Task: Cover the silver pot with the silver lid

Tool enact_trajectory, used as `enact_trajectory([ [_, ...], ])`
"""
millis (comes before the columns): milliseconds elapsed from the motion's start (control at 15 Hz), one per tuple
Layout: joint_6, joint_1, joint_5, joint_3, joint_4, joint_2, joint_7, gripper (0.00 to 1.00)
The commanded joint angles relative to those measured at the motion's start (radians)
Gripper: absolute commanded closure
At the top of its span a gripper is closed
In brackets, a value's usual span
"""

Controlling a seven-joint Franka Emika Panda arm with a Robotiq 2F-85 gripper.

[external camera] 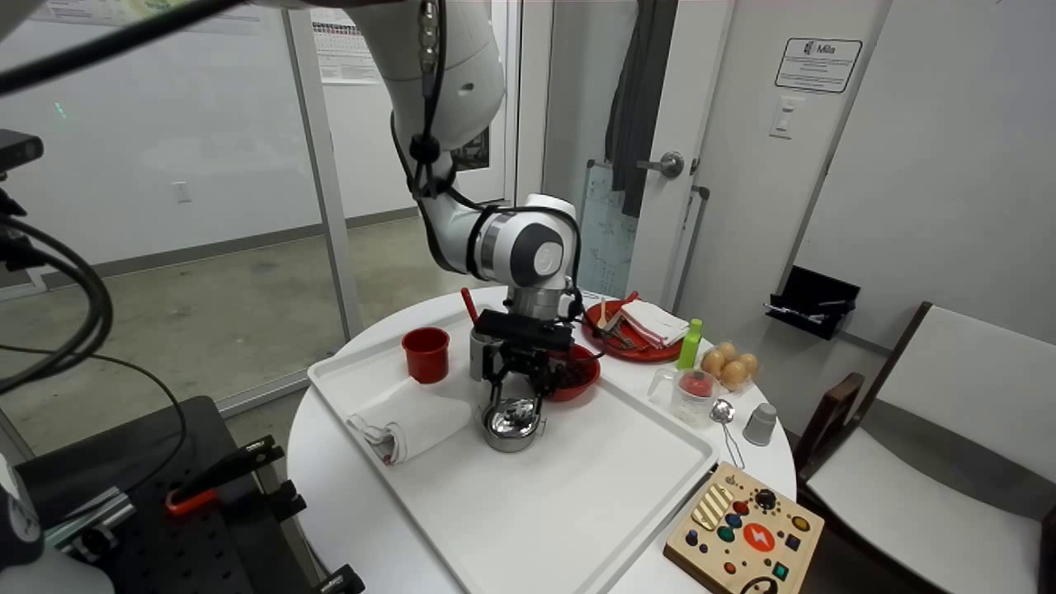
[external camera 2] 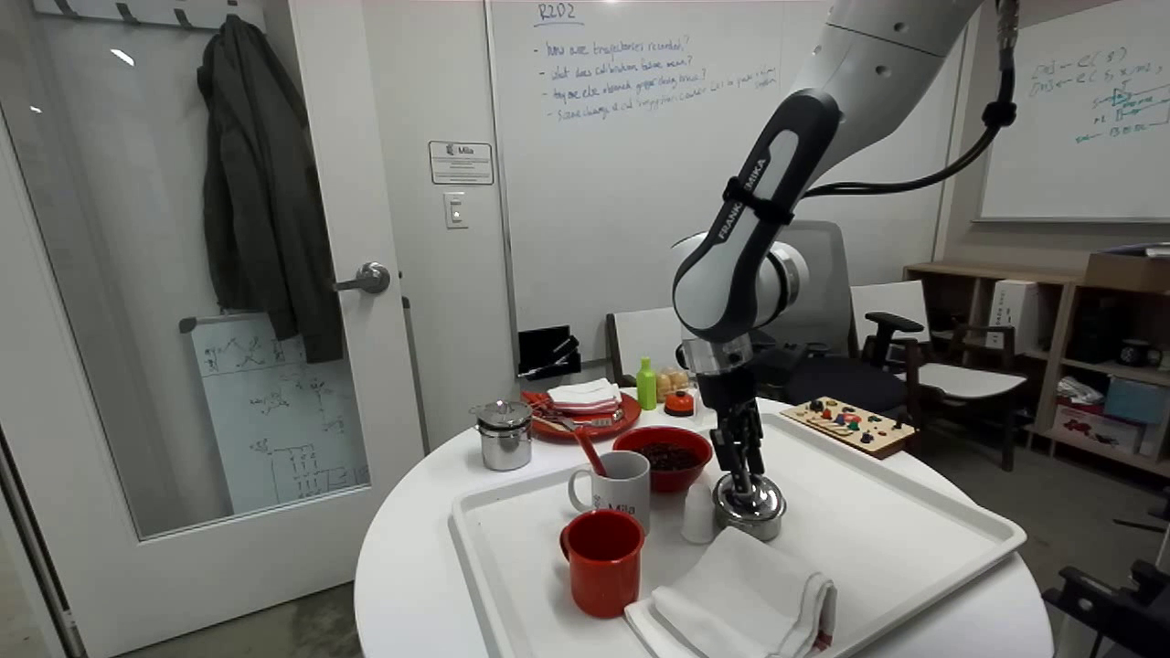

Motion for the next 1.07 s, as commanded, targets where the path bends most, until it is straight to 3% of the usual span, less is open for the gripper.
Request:
enact_trajectory([
  [0,-0.012,0.010,-0.023,-0.010,0.034,0.021,0.025,0.01],
  [1000,-0.069,-0.009,0.009,0.036,0.039,0.025,0.000,0.00],
])
